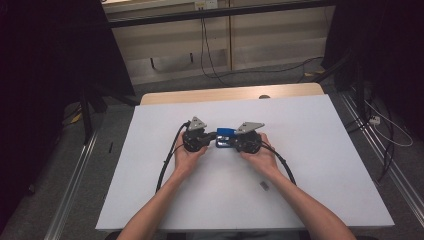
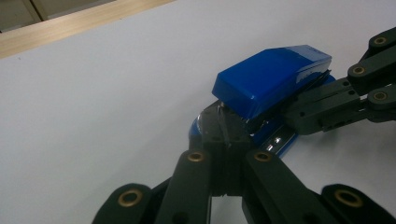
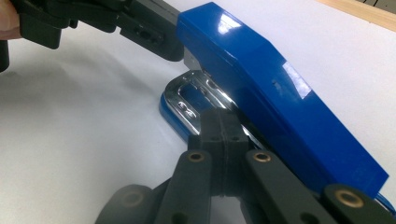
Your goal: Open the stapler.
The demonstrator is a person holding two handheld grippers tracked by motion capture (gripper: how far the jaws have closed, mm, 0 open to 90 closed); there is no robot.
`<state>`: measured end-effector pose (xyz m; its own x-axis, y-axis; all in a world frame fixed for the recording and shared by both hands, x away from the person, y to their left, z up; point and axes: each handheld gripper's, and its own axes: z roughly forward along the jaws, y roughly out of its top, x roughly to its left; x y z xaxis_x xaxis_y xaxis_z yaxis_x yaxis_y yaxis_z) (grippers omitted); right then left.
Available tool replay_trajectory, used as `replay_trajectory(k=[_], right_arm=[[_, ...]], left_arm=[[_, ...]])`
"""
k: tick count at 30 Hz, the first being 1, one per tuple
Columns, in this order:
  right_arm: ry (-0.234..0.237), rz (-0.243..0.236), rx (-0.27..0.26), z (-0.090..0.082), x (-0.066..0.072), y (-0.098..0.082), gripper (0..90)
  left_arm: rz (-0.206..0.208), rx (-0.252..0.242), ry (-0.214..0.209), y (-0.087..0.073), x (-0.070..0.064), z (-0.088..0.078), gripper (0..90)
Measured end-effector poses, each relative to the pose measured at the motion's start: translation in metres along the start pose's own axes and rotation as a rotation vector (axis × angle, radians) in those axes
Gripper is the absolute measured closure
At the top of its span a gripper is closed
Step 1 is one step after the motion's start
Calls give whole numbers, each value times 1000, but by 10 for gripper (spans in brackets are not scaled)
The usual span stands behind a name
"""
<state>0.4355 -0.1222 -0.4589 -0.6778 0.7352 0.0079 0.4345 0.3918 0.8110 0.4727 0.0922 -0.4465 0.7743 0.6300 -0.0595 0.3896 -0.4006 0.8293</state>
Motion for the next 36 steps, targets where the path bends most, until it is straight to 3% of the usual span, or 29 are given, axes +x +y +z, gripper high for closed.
replay_trajectory(k=[36], right_arm=[[-3, 8, 10, -1, 0, 1, 900]], left_arm=[[-19, -66, -18, 11, -3, -6, 900]])
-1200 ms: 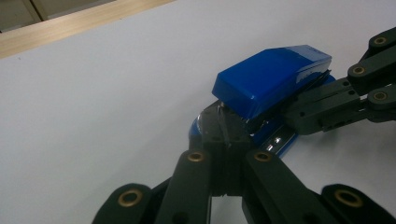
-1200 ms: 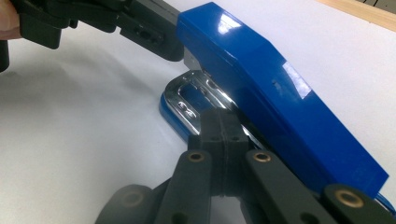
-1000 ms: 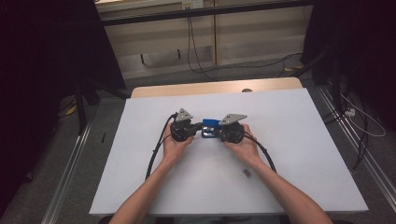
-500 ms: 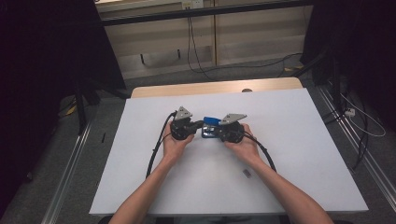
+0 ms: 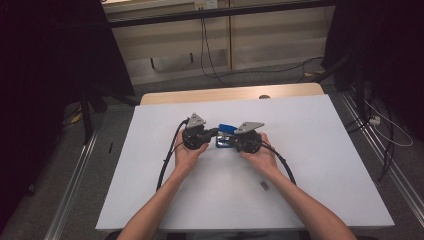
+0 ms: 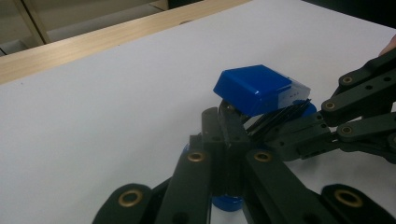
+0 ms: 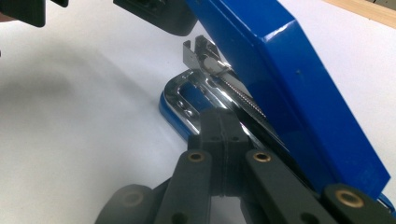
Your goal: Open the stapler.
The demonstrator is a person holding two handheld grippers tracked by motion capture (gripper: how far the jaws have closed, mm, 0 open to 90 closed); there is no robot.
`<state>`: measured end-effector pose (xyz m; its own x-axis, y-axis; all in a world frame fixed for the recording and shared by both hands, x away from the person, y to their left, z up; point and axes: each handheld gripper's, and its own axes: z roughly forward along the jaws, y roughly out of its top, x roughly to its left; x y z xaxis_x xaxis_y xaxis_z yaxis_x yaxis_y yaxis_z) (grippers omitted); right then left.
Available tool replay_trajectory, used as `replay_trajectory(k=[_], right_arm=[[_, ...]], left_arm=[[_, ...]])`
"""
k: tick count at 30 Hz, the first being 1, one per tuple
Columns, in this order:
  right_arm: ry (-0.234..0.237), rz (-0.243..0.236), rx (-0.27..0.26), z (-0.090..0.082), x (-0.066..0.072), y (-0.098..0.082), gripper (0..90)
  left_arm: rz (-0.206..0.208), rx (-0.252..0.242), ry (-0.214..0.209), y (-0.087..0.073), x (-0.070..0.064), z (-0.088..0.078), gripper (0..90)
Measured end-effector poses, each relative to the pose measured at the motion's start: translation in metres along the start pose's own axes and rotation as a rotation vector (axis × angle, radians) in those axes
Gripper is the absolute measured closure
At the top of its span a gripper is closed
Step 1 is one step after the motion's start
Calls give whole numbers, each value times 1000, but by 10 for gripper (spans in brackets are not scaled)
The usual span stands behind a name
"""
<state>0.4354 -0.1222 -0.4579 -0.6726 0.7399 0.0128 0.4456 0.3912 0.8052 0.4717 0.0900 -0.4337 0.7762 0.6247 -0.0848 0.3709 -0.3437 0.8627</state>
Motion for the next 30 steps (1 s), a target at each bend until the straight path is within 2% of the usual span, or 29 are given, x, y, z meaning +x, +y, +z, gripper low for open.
replay_trajectory(k=[5, 13, 16, 19, 30], right_arm=[[-7, -22, 0, 0, 1, 0, 900], [-22, -23, -64, -5, 4, 6, 900], [-33, -16, -98, -6, 6, 7, 900], [-42, -2, -126, -5, 9, 10, 900], [-91, 5, -159, 2, 16, 13, 900]], left_arm=[[1, -3, 2, 0, -1, -1, 900], [3, -17, 1, 2, -3, -1, 900], [-9, -26, -3, 3, -3, -2, 900], [0, -34, -5, 6, -4, -3, 900], [-10, -31, -10, 6, -3, -2, 900]])
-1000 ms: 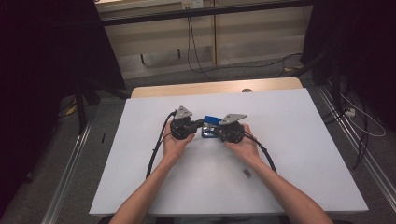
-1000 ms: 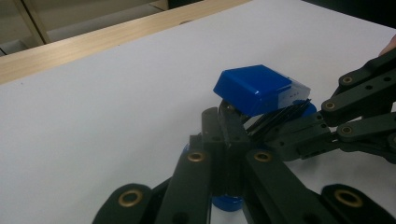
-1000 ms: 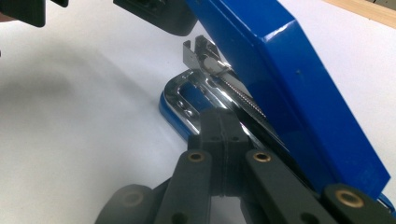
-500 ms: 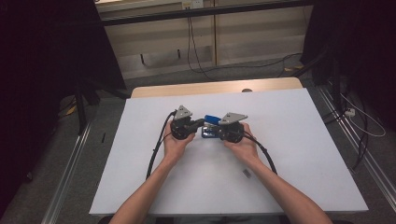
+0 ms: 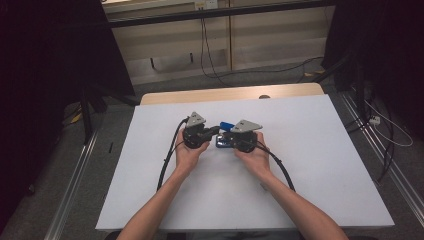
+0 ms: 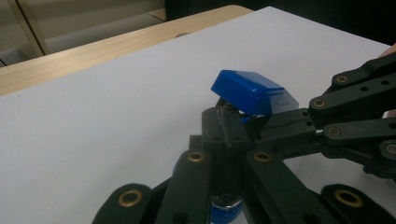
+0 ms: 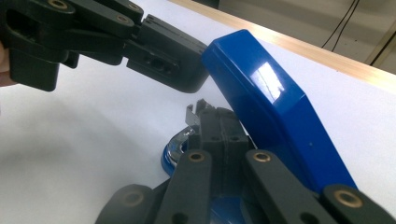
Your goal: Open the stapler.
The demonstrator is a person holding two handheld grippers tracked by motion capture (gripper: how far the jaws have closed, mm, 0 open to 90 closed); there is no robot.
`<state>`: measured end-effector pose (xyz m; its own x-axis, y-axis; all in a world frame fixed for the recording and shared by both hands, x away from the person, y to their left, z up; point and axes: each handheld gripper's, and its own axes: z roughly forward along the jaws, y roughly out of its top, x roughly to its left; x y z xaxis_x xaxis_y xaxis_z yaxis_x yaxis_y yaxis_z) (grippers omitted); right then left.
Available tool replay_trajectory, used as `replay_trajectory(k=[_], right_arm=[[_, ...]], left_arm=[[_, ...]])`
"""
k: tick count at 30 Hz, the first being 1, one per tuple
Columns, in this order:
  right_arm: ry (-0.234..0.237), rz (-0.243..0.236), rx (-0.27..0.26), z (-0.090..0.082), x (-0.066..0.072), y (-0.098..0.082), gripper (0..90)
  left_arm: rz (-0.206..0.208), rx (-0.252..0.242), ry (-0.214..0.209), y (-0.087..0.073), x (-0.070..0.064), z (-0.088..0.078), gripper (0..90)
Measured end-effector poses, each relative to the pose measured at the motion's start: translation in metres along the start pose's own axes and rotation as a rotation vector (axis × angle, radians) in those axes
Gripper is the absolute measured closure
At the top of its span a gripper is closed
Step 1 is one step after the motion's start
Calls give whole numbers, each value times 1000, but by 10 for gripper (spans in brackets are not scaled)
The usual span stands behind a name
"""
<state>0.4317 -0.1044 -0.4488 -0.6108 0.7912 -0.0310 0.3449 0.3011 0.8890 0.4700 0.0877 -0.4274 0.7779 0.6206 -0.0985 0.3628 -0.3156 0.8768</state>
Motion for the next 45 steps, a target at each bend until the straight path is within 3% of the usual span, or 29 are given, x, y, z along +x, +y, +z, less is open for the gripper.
replay_trajectory(k=[11, 13, 21, 38, 42, 45], right_arm=[[-12, -7, -1, 3, 3, -2, 900], [-16, -6, -6, 2, 3, -1, 900], [-28, -1, -18, -2, -1, 2, 900], [-34, 3, -21, -2, -3, 1, 900], [-30, -2, -15, -2, -3, 1, 900], [-34, 0, -17, -1, -4, 1, 900]], left_arm=[[-20, 29, -1, -4, 2, 2, 900], [0, 30, -7, -3, -1, 3, 900], [-18, 39, 4, -7, 4, 9, 900], [-2, 36, 6, -7, 4, 10, 900], [23, 62, 5, -3, 4, 10, 900], [7, 54, 4, -3, 4, 10, 900]])
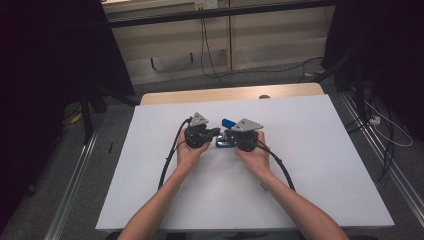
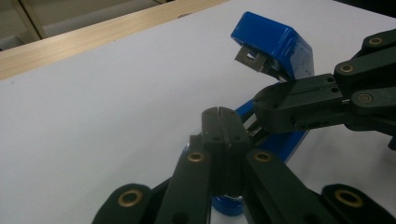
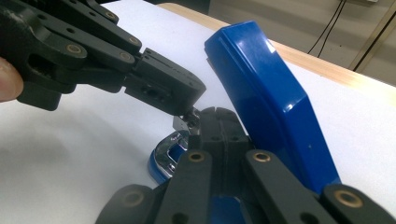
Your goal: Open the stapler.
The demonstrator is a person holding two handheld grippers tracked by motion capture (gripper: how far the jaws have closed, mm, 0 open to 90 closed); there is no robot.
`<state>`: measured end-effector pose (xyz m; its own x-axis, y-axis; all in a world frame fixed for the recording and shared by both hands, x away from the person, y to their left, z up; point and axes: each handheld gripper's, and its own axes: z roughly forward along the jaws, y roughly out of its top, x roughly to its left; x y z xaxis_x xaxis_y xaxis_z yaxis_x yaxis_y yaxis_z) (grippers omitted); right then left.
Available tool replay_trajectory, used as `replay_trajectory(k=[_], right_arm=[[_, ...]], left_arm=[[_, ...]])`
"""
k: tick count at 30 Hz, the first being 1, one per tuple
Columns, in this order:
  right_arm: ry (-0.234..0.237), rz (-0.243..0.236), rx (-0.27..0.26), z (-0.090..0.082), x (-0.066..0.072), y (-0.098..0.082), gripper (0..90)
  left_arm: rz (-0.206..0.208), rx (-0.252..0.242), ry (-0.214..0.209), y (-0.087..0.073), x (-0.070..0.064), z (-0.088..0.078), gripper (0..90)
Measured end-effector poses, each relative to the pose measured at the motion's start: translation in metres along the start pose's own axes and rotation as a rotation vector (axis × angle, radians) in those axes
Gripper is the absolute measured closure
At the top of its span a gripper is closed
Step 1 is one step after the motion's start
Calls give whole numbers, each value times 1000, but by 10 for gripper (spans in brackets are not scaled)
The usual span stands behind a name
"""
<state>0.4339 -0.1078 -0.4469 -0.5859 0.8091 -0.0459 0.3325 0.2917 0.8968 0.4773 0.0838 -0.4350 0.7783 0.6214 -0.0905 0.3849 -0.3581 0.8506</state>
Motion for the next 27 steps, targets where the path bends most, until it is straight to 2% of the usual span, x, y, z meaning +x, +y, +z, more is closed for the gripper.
replay_trajectory(k=[2, 6, 9, 12, 14, 18, 22, 27], right_arm=[[0, 5, -2, 1, -1, 0, 900], [4, 3, 5, 2, 1, -2, 900], [5, 6, 3, 3, 1, -2, 900], [4, 3, 4, 3, 2, -3, 900], [3, 4, 3, 3, 2, -3, 900], [-1, 5, 1, 3, 2, -2, 900], [-2, 5, -3, 2, 2, -2, 900], [-3, 4, 1, 3, 3, -3, 900]], left_arm=[[21, 3, 17, 1, 0, 0, 900], [1, -2, 10, 2, 4, 0, 900], [-24, -23, -5, 2, 4, 0, 900], [1, -13, -19, 4, 0, 1, 900], [18, 10, -5, 3, -2, 3, 900], [12, 4, -11, 1, -1, 3, 900], [44, 16, 1, 1, -5, 4, 900], [30, 32, -18, -3, -2, 6, 900]])
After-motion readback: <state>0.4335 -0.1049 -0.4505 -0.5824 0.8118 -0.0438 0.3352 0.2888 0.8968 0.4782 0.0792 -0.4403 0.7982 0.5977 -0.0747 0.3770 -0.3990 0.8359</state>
